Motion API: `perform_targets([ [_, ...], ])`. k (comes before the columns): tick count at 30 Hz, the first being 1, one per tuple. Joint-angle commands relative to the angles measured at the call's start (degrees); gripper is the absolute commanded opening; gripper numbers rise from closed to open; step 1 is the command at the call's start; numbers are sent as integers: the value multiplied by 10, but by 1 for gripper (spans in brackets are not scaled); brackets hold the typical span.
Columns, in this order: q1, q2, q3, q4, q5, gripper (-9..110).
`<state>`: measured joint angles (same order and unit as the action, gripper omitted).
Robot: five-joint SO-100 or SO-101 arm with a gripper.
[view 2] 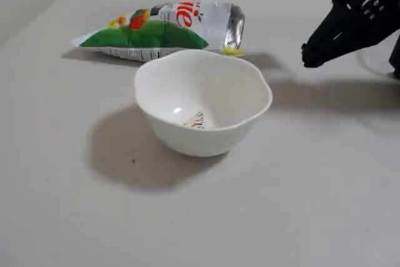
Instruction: Pick up veggie straw from inside of open veggie straw packet and place it inside the bowl on the left side of the veggie straw packet
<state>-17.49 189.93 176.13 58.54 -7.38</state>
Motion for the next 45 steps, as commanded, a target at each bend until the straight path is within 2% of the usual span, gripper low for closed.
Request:
perform_targets([
  [1, -6, 7, -3, -15, 4, 0],
  [19, -24, 7, -1, -25, -12, 0],
  [20, -29, 7, 1, -29, -40, 1],
  [21, -31, 7, 3, -30, -104, 0],
  [22, -31, 7, 7, -30, -212, 0],
  [23, -23, 7, 11, -34, -258, 0],
  [28, 28, 6, 5, -50, -384, 4],
  [35, 85, -86, -18, -165, -506, 7],
  [39, 99, -281, -95, -266, -536, 7],
  [45, 112, -519, -227, -339, -561, 7],
])
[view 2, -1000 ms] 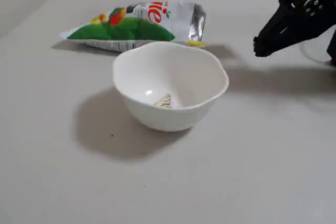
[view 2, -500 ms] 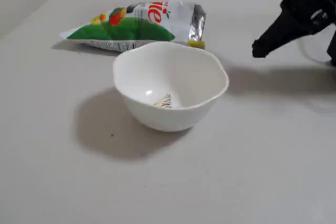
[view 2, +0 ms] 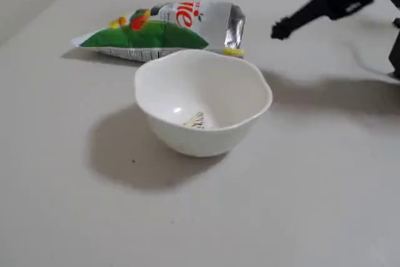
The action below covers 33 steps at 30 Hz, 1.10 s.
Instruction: Pick up veggie straw from inside of open veggie straw packet and place it inside the bowl on the left side of the veggie straw packet
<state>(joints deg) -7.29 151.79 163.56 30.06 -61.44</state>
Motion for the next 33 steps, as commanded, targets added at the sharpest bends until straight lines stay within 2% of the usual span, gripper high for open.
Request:
perform_targets([
  [1, 10, -165, -120, -58, -21, 7],
  [6, 19, -279, -188, -81, -33, 10],
  [12, 47, -332, -215, -100, -60, 16],
  [33, 93, -478, -279, -175, -95, 15],
])
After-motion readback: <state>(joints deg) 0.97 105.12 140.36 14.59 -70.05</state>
